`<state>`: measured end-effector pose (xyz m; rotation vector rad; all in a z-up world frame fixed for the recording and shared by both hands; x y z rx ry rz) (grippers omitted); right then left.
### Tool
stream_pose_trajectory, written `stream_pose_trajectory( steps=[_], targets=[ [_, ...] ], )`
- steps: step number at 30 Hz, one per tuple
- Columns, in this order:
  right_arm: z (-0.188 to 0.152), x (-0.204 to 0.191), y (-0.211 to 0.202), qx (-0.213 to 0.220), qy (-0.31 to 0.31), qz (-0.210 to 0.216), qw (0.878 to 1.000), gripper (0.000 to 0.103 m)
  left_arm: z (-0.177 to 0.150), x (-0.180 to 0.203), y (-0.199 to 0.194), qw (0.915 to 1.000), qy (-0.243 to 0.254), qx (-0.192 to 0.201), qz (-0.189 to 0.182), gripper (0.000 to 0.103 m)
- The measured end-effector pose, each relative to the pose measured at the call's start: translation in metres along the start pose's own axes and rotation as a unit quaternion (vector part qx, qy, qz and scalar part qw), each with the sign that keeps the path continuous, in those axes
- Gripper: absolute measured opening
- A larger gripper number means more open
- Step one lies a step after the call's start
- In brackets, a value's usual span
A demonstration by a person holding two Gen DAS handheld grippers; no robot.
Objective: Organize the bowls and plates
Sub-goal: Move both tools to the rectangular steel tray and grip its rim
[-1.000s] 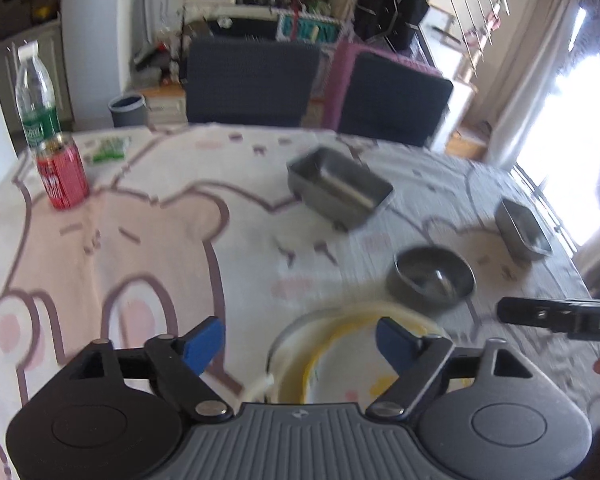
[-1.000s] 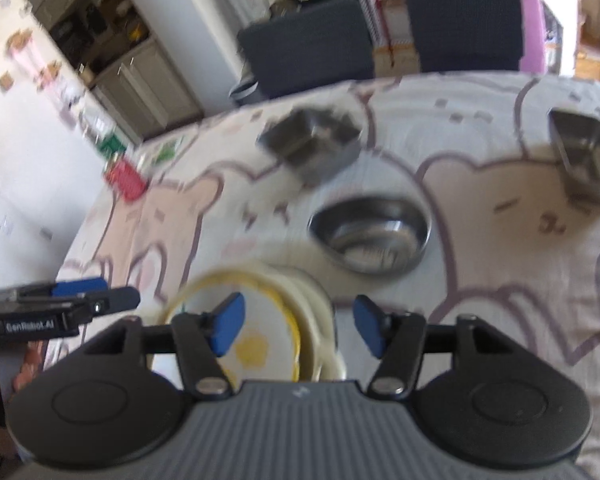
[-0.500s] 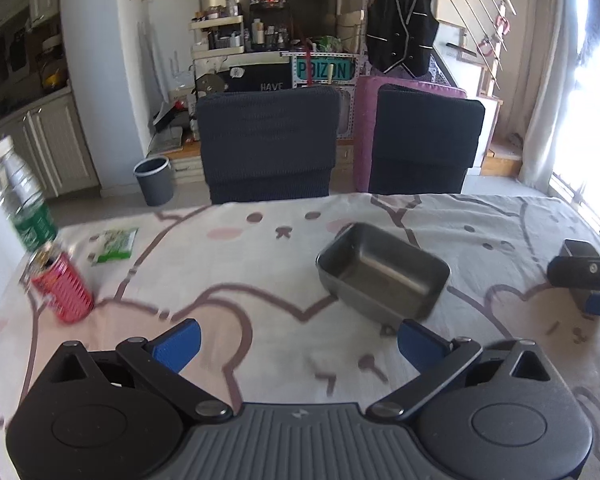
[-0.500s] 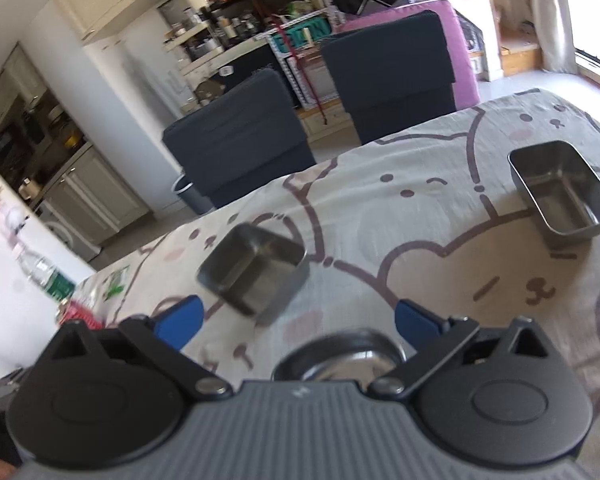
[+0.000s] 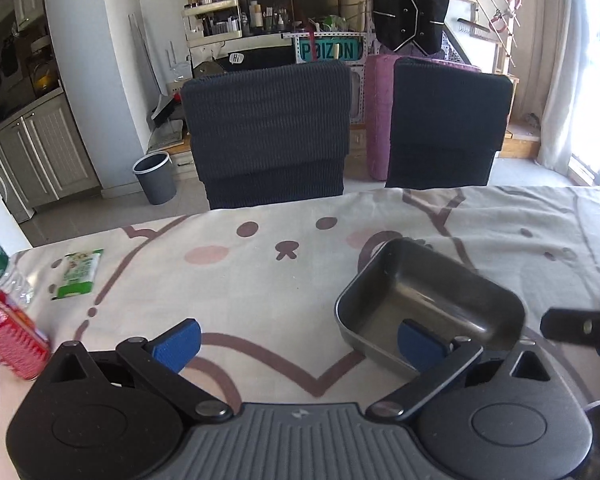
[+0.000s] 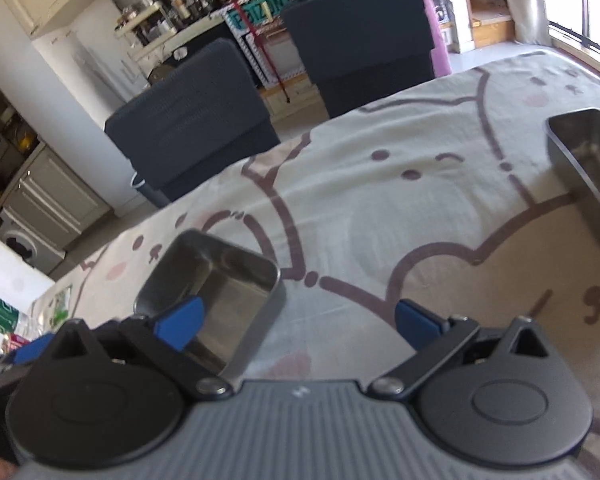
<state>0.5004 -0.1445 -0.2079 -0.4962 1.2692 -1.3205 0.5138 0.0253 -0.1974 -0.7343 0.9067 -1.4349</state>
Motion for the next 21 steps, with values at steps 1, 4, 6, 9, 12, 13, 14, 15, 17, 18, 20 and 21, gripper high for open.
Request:
stream_pose_trajectory(
  steps=[1,4,6,9,12,13,14,15,17,18,20,21],
  targets=[
    [0.000,-0.002,0.005,-0.002,-0.006,-0.004,1.000,0.103,0.001,-0.001,0.006,1.0000,-0.002,-0.003,0.001,0.103],
    [0.000,-0.004,0.019,-0.009,-0.023,-0.023,0.999,0.103,0.004,0.000,0.018,0.9999,-0.009,-0.008,-0.003,0.103],
    [-0.003,-0.002,0.027,-0.020,-0.036,-0.045,0.998,0.103,0.005,-0.001,0.023,0.9999,-0.015,-0.006,-0.002,0.103],
    [-0.003,0.005,0.032,-0.023,-0.059,-0.076,0.995,0.103,0.005,-0.005,0.033,0.9997,-0.021,-0.010,0.004,0.103],
    [0.003,0.018,0.029,-0.020,-0.051,-0.084,0.995,0.102,0.001,-0.007,0.038,0.9994,-0.029,-0.020,-0.001,0.103],
    [0.004,0.024,0.029,-0.021,-0.050,-0.096,0.994,0.102,0.000,-0.007,0.039,0.9994,-0.028,-0.021,-0.002,0.103],
    [0.005,0.031,0.029,-0.024,-0.051,-0.117,0.992,0.102,-0.001,-0.006,0.039,0.9994,-0.027,-0.022,-0.002,0.103],
    [0.007,0.039,0.031,-0.023,-0.053,-0.133,0.989,0.101,-0.001,-0.005,0.039,0.9995,-0.024,-0.022,-0.005,0.103],
    [0.009,0.051,0.031,-0.022,-0.043,-0.143,0.989,0.100,-0.001,-0.002,0.038,0.9996,-0.016,-0.022,-0.009,0.103],
    [0.010,0.056,0.030,-0.021,-0.026,-0.131,0.991,0.100,-0.001,-0.001,0.037,0.9997,-0.013,-0.021,-0.006,0.103],
    [0.013,0.059,0.027,-0.015,0.011,-0.080,0.997,0.099,-0.001,-0.002,0.038,0.9997,-0.012,-0.019,0.001,0.103],
    [0.015,0.057,0.023,-0.008,0.028,-0.049,0.998,0.099,-0.001,-0.003,0.039,0.9997,-0.014,-0.019,0.002,0.103]
  ],
)
Point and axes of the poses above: each gripper's, at about its wrist camera, not at the fingertips, and y roughly the way its jaws point, x to its right, z to its top, the point moved 10 cm from there along y, roughly the way its jaws point, and after that the axes turned 15 degrees about -x, right-handed, at the moved point
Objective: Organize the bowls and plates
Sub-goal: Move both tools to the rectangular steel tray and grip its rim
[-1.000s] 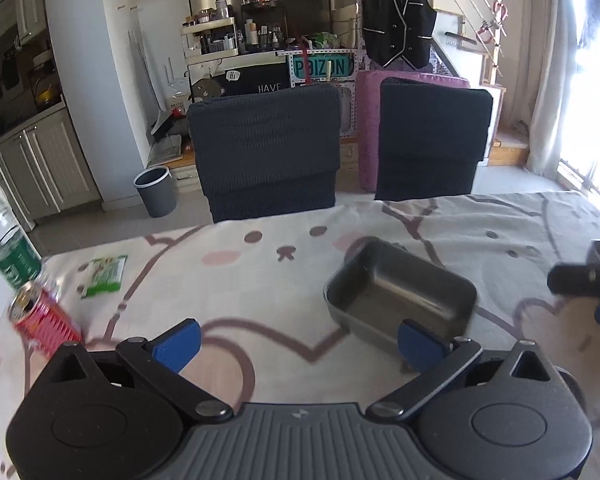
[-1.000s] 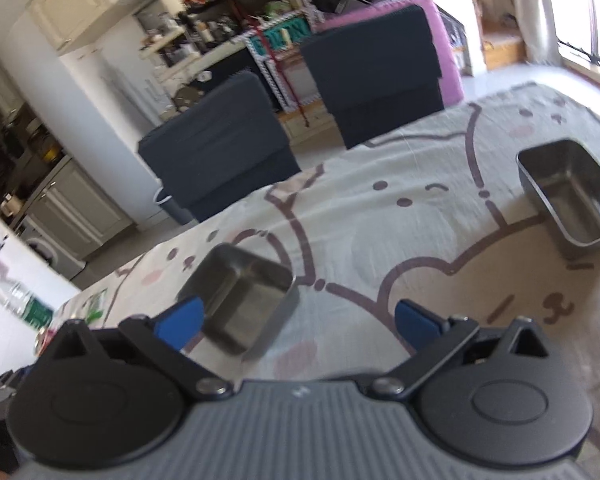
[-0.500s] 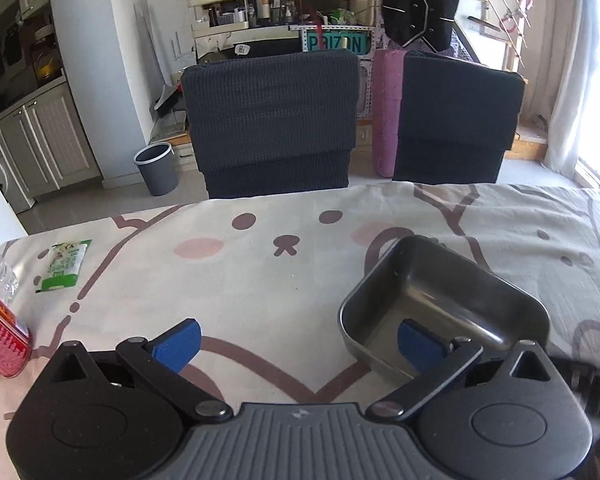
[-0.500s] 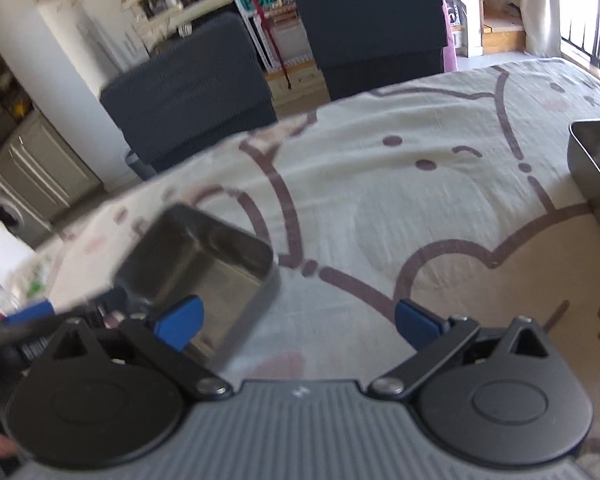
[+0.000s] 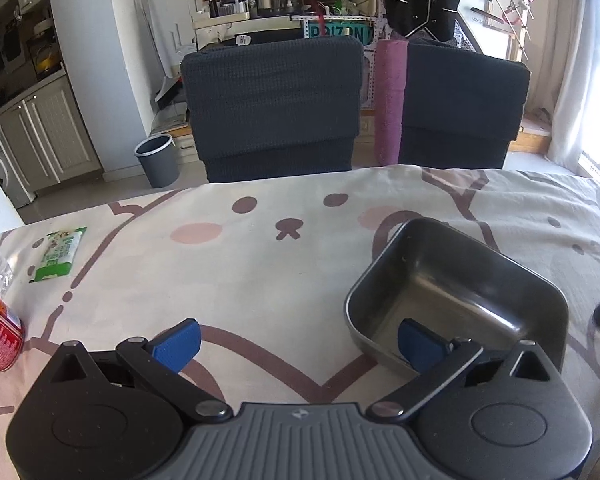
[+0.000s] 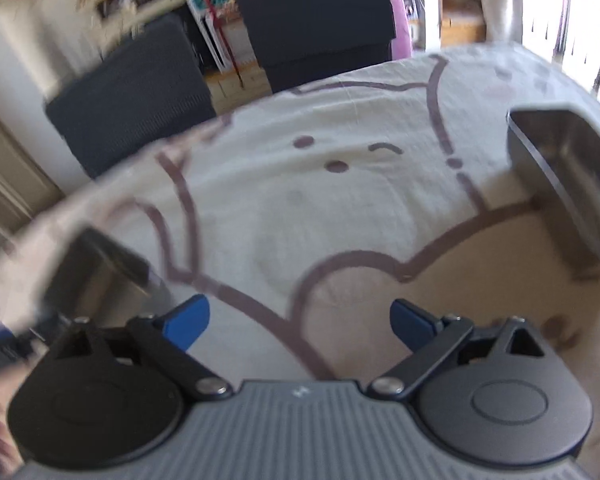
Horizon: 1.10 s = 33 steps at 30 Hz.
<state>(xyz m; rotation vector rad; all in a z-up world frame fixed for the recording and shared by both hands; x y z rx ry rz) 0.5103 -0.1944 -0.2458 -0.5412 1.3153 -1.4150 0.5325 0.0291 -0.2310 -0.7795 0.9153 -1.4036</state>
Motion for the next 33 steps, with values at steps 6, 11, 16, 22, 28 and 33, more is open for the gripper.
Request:
stream_pose_trajectory(
  steps=[6,11,16,22,28,33],
  targets=[
    [-0.005,-0.043,0.002,-0.003,-0.027,0.081,0.996,0.099,0.001,-0.003,0.000,1.0000,-0.007,0.000,-0.004,0.103],
    [-0.021,-0.074,0.021,-0.033,-0.073,0.069,0.994,0.099,0.001,-0.004,0.001,1.0000,-0.008,0.002,-0.001,0.103],
    [-0.031,-0.073,0.033,-0.036,-0.127,-0.009,0.991,0.099,0.000,-0.020,0.002,0.9996,-0.026,0.002,0.013,0.103],
    [-0.016,-0.056,0.030,-0.020,-0.128,-0.027,0.991,0.092,-0.007,-0.016,0.003,0.9993,-0.007,-0.023,-0.029,0.103],
    [-0.005,-0.049,0.022,0.001,-0.116,-0.021,0.993,0.068,-0.009,0.000,-0.006,0.9940,-0.009,-0.034,-0.104,0.074],
    [-0.005,-0.050,0.019,-0.005,-0.092,0.038,0.995,0.030,-0.010,0.012,-0.006,0.9856,-0.023,-0.048,-0.160,0.039]
  ],
)
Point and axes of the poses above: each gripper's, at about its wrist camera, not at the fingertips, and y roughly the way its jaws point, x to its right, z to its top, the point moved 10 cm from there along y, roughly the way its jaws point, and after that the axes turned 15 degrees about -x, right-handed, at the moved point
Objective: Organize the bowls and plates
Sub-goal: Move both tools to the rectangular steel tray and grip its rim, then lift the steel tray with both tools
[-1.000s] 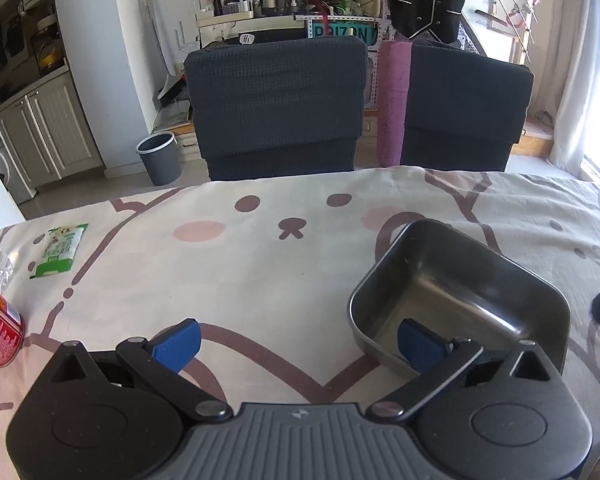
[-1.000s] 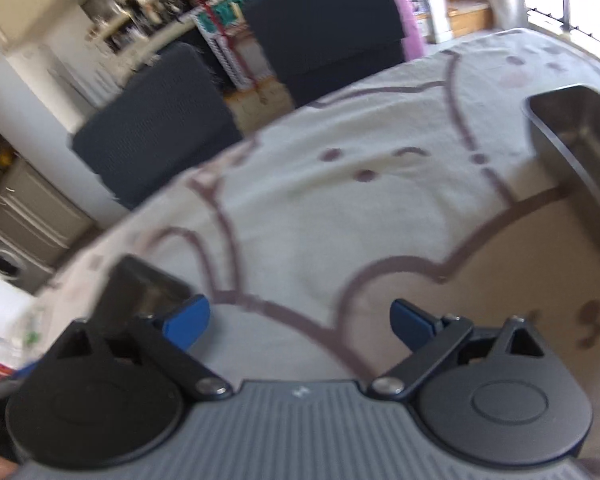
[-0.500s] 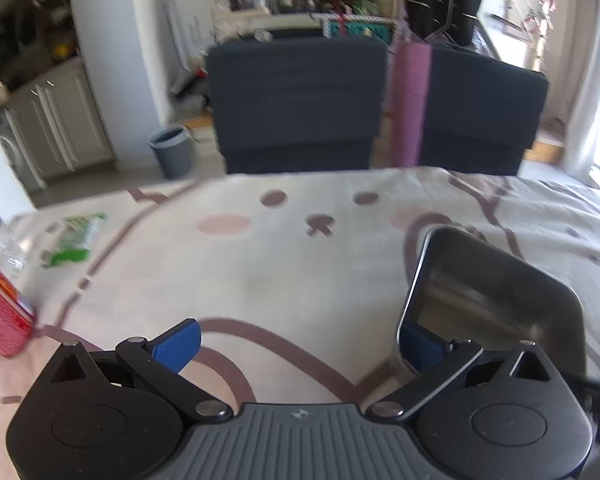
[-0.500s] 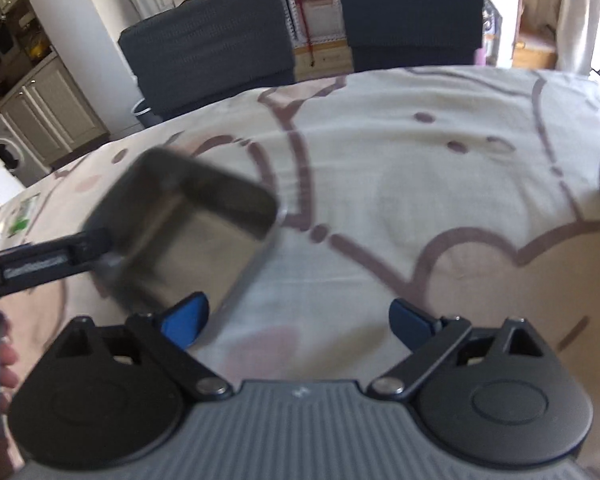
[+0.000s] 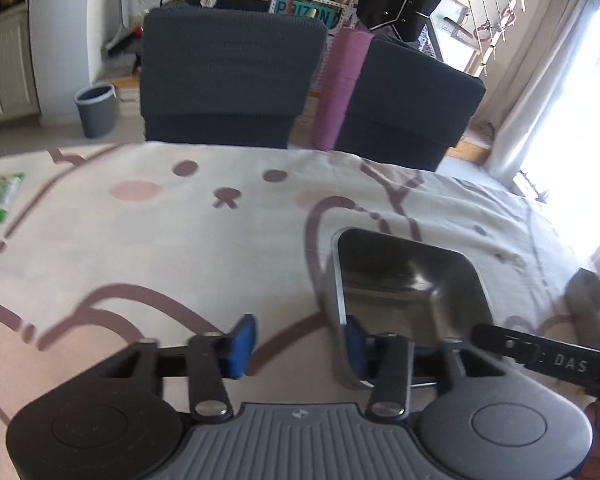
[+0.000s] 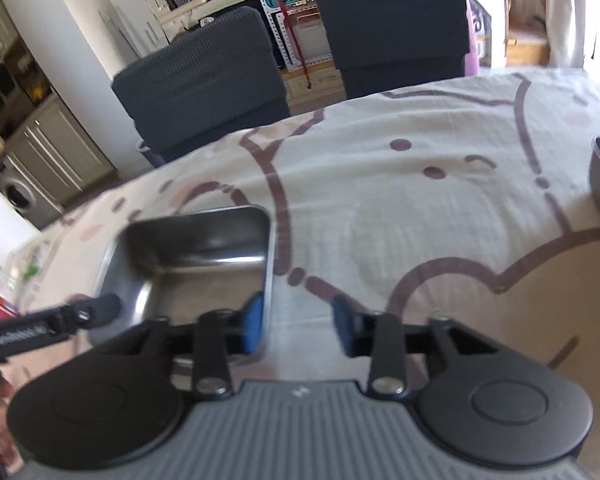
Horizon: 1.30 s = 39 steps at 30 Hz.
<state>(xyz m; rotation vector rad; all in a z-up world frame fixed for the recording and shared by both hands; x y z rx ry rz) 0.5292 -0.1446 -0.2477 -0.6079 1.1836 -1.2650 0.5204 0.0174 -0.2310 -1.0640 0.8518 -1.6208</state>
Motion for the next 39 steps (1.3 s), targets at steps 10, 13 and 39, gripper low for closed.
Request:
stream_pose_trajectory(
  steps=[10,13,39],
  targets=[
    [-0.004,-0.019,-0.004,0.001,-0.031,0.014,0.999,0.005,-0.004,0.017,0.001,0.9997,0.005,-0.014,-0.016,0.006],
    [-0.005,-0.020,-0.008,0.002,-0.036,0.010,0.999,0.005,-0.003,0.021,-0.007,0.9998,0.005,-0.007,-0.016,0.006],
    [-0.050,0.011,-0.199,0.081,-0.028,0.044,0.995,0.005,-0.053,0.121,-0.152,0.9959,0.014,0.075,-0.049,0.006]
  ],
)
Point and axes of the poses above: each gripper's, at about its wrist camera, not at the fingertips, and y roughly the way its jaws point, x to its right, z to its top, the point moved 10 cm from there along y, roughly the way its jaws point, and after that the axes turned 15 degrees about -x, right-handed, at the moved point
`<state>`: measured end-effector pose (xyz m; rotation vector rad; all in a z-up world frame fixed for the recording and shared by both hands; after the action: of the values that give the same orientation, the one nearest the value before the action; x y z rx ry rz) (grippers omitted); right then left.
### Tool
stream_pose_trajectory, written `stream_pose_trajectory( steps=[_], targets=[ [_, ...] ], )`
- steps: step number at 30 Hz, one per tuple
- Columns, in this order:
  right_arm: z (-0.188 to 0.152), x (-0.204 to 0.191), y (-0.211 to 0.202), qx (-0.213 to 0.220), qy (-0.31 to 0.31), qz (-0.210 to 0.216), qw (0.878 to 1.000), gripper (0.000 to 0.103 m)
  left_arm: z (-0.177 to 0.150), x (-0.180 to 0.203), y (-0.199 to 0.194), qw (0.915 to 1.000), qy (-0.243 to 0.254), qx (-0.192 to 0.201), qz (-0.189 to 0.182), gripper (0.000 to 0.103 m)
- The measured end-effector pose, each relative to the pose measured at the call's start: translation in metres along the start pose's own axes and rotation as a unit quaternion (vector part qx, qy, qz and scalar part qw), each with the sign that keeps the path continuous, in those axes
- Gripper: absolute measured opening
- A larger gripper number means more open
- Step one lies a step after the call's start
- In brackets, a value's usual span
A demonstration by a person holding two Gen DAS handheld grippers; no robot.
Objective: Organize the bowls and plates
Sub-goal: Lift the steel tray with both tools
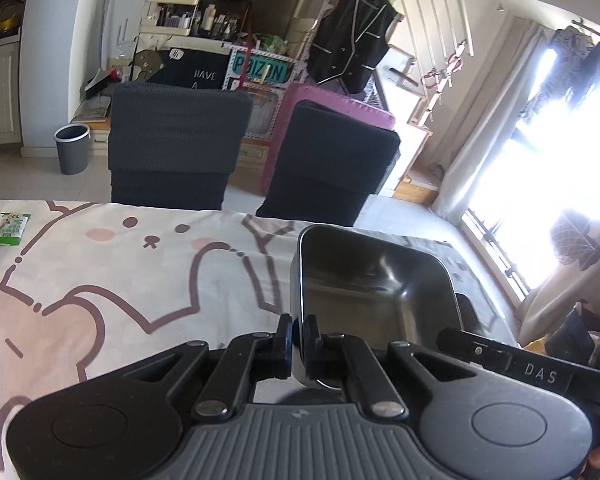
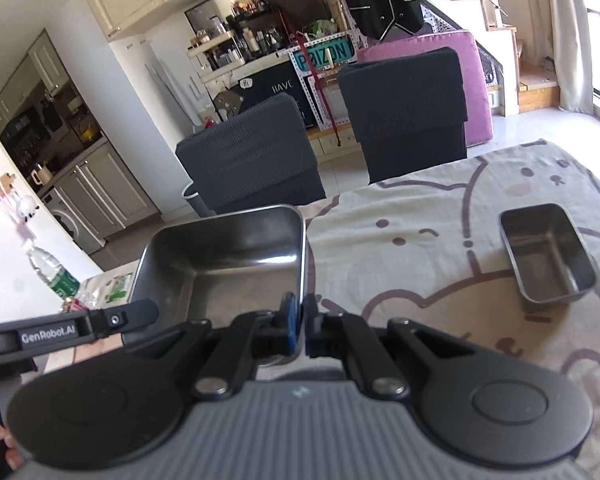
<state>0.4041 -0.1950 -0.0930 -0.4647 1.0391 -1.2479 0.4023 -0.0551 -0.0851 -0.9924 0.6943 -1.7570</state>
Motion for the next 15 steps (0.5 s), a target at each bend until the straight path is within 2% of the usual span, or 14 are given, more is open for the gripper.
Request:
stream_pose_trajectory(
  steps=[7,15],
  targets=[
    [-0.025,0.011,-0.047,0.008,-0.013,0.001,1.000,0.006,-0.025,0.029,-0.027,0.9997,0.013,0.013,-0.017,0.006],
    [-0.067,0.028,-0.085,0.013,-0.017,0.004,1.000,0.007,-0.067,0.055,-0.044,0.9980,0.027,0.019,-0.054,0.007]
  ],
)
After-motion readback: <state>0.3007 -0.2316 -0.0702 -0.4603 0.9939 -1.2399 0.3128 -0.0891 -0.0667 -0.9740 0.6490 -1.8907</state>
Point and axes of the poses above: each gripper's, at about its wrist camera, not at the fingertips, and y roughly the way its jaws point, x to its right, z to its top, the point moved 10 cm from there along y, roughly the way its jaws point, and after that the axes turned 15 degrees about -x, right-handed, at the moved point
